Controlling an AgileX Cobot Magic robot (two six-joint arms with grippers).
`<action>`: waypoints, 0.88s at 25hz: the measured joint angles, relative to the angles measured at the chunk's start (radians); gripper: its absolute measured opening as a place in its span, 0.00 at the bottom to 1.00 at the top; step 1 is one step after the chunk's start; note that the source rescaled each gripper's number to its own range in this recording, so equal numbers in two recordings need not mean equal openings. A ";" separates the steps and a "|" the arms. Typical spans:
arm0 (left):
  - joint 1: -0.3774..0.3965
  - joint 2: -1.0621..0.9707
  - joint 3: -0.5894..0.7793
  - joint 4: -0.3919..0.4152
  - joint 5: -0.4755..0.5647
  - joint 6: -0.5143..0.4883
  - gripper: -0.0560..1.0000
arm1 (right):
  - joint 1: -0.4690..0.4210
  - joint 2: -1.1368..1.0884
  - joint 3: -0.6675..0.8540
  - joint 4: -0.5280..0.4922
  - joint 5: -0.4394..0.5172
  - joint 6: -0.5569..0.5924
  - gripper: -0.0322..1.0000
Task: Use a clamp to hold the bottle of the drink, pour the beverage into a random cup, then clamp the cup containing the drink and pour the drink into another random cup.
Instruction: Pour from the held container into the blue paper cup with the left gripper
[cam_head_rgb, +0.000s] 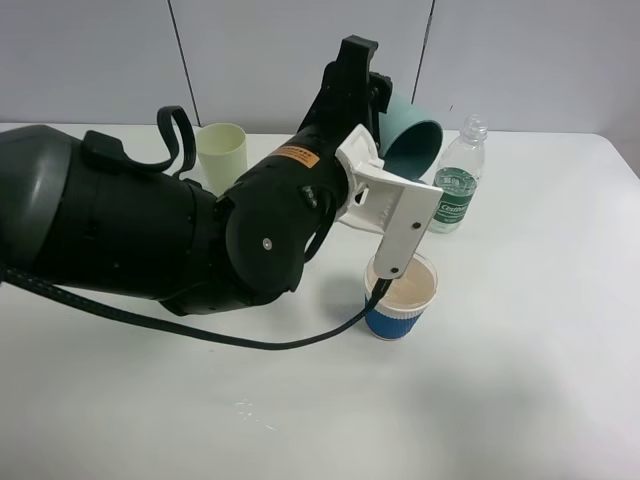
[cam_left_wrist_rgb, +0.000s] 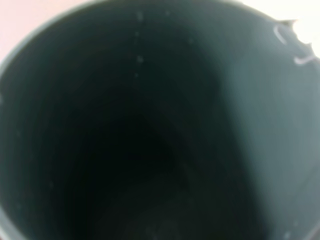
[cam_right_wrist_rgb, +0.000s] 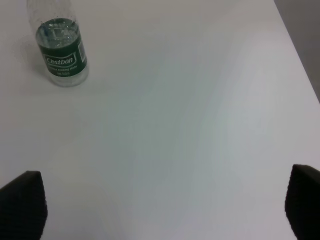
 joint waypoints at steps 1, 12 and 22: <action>0.000 0.000 0.000 0.006 0.000 0.002 0.07 | 0.000 0.000 0.000 0.000 0.000 0.000 1.00; 0.000 0.000 0.000 0.095 -0.048 0.035 0.07 | 0.000 0.000 0.000 0.000 0.000 0.000 1.00; 0.000 0.000 0.000 0.221 -0.116 0.035 0.07 | 0.000 0.000 0.000 0.000 0.000 0.000 1.00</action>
